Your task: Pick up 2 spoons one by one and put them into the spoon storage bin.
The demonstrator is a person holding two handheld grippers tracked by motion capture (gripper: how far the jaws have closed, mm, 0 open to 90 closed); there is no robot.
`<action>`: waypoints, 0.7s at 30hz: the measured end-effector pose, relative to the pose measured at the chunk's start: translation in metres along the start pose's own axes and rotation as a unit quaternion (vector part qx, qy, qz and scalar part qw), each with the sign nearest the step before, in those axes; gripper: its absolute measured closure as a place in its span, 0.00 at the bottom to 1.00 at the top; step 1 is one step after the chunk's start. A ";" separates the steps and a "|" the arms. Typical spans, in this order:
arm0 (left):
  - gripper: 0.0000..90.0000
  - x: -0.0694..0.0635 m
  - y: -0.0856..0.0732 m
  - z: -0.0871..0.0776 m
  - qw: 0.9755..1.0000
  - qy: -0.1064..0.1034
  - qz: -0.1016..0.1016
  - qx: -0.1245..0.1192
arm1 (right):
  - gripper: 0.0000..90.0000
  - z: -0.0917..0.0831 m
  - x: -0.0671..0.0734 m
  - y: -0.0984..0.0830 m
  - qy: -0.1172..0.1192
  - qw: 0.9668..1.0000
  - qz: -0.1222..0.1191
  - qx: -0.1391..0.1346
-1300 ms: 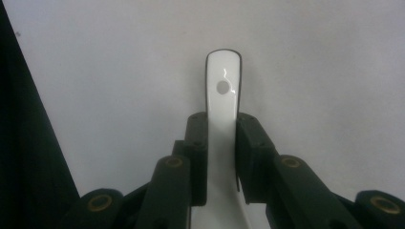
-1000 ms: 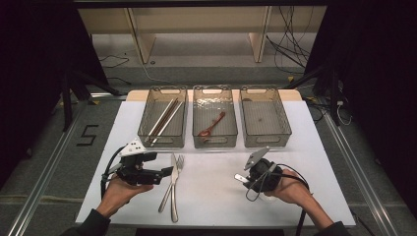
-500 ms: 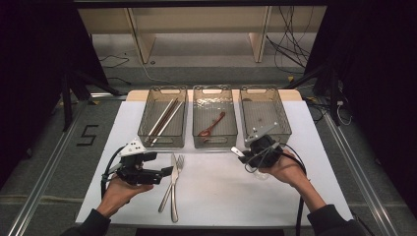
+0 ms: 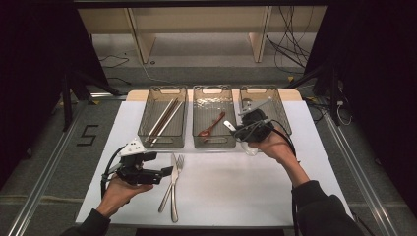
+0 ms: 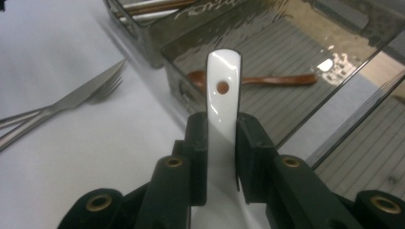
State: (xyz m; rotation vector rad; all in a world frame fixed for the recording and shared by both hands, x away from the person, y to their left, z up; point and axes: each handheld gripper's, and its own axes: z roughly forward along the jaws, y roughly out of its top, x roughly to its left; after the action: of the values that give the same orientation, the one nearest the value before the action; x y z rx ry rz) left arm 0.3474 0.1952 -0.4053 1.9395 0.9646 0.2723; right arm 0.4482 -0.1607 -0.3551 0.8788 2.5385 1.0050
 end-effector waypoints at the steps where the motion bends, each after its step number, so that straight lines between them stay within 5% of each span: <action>1: 0.18 0.000 0.000 0.000 1.000 0.000 0.000 -0.001 | 0.85 0.001 -0.001 0.003 -0.003 1.000 0.002 -0.002; 21: 0.18 0.000 0.000 0.000 1.000 -0.001 0.002 -0.001 | 0.85 0.033 -0.021 0.046 -0.030 0.998 0.042 -0.020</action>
State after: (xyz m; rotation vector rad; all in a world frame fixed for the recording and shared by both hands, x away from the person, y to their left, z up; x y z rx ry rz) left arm 0.3473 0.1958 -0.4054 1.9394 0.9593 0.2729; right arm 0.4998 -0.1302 -0.3470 0.9965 2.4415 1.0347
